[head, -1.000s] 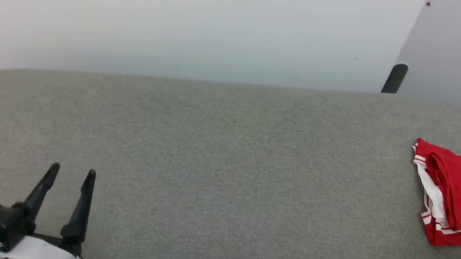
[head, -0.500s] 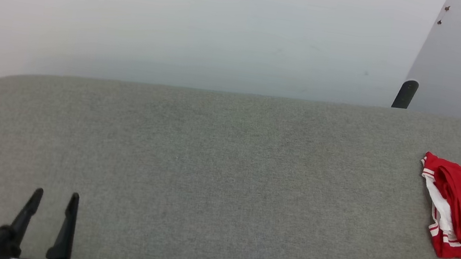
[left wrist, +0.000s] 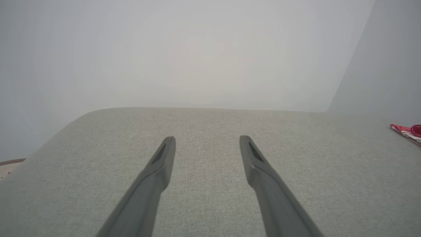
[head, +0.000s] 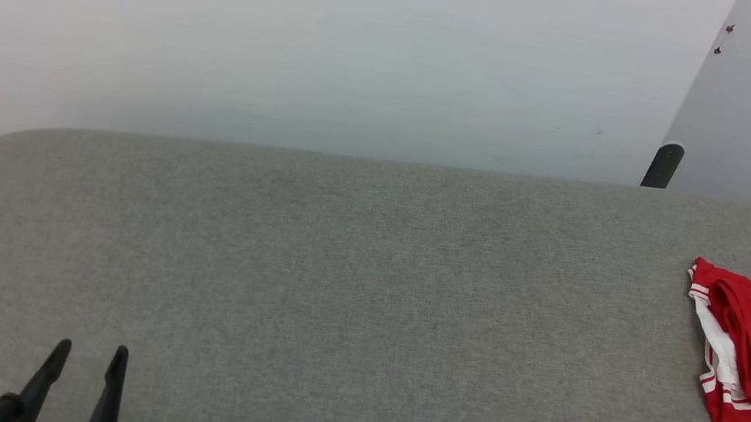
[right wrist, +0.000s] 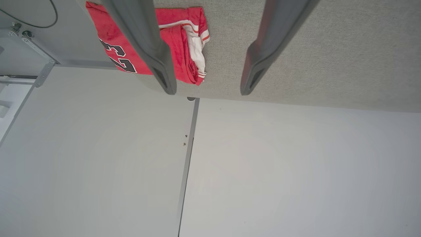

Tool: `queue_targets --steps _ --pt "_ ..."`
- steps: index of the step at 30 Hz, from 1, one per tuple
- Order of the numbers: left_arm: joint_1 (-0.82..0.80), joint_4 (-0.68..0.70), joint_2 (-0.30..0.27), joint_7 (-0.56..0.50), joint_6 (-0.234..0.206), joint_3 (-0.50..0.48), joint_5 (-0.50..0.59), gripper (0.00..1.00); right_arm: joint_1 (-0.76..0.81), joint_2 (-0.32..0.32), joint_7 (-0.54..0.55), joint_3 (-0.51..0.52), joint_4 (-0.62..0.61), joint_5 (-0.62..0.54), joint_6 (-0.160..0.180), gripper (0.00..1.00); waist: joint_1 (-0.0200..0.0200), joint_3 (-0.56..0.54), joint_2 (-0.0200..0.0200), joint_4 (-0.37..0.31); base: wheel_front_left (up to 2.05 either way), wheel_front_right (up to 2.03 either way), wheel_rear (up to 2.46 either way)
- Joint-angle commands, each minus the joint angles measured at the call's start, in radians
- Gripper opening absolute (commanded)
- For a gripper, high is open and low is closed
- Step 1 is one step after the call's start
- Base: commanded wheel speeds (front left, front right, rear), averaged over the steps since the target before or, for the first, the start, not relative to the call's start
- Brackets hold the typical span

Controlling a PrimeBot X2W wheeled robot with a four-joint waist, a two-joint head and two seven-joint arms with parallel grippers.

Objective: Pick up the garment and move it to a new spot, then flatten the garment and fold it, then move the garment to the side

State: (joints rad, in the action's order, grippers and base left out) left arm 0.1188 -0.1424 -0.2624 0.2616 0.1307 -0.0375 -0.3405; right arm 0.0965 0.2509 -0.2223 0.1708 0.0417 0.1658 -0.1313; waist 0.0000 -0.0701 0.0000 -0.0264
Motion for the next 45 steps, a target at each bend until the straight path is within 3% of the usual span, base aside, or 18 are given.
queue_targets --steps 1,15,16,21,45 --pt "0.01 0.0 -0.007 0.003 0.0 0.008 -0.005 1.0 0.016 -0.003 0.004 0.001 -0.008 -0.005 0.001 1.0 0.0 -0.001 0.0 0.0 0.0 0.0 0.0" --pt "0.028 -0.01 -0.015 0.003 0.0 0.011 -0.047 1.0 0.028 -0.015 0.024 -0.004 -0.034 -0.005 0.001 1.0 0.0 -0.005 0.0 0.008 0.0 0.0 0.0" --pt "0.029 -0.01 -0.014 0.003 0.0 0.012 -0.045 0.0 0.028 -0.015 0.025 -0.004 -0.034 -0.005 0.001 0.0 0.0 -0.005 0.0 0.008 0.0 0.0 0.0" --pt "0.034 -0.045 0.017 -0.011 0.0 0.023 -0.061 0.0 0.02 -0.036 0.032 -0.012 0.014 0.014 0.0 0.0 0.0 -0.005 0.0 0.008 0.0 0.0 0.0" --pt "-0.045 -0.06 0.073 -0.117 0.0 -0.007 -0.414 0.0 -0.048 -0.083 0.121 -0.025 0.066 0.432 0.0 0.0 0.0 0.01 0.0 0.011 0.0 0.0 0.0"
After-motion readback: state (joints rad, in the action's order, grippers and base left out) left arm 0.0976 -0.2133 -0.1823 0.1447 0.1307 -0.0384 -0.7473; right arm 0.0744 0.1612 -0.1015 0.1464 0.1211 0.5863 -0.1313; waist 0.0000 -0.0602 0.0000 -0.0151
